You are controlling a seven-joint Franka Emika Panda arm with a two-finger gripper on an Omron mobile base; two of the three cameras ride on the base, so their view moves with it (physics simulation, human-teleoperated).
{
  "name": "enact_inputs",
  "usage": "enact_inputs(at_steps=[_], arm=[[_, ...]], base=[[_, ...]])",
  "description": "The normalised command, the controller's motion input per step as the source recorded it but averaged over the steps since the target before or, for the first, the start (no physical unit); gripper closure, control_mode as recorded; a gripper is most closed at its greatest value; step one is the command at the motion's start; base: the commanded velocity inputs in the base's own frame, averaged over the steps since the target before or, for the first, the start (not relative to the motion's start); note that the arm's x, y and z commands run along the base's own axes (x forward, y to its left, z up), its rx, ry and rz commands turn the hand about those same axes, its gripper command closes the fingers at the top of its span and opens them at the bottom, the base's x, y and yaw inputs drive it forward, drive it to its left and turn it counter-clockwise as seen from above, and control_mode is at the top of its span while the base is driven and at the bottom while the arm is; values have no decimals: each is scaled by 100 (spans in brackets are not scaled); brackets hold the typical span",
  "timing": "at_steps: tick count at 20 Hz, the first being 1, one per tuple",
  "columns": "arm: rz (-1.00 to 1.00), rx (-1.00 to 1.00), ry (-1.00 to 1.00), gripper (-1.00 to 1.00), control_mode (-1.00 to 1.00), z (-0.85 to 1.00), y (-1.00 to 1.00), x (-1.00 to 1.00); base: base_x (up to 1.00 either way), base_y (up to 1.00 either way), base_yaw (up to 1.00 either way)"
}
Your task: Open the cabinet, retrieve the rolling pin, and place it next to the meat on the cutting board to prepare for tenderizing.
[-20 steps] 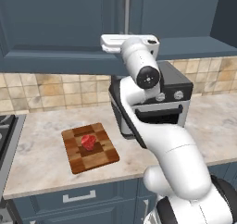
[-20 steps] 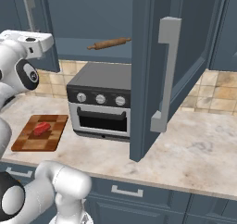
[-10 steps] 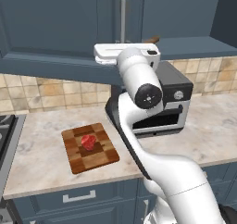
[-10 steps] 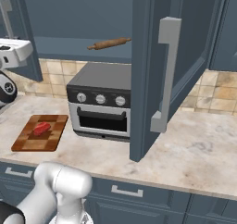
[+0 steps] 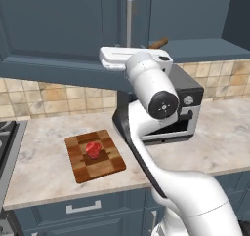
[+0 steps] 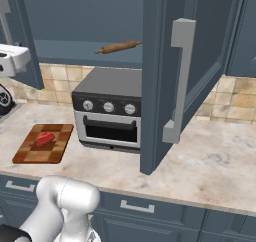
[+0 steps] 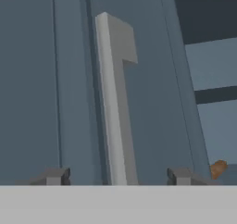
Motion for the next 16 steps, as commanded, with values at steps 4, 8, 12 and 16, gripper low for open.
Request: enact_inputs(at_steps=[4,8,12,16], arm=[[0,15,0,-100,-100,9,-33,-60],[0,15,0,-100,-100,10,-32,-61],[0,14,0,-100,-100,21,-36,-45],[0,13,0,-100,-100,29,-52,-44]], base=[[0,0,0],[0,0,0],[0,0,0],[0,0,0]])
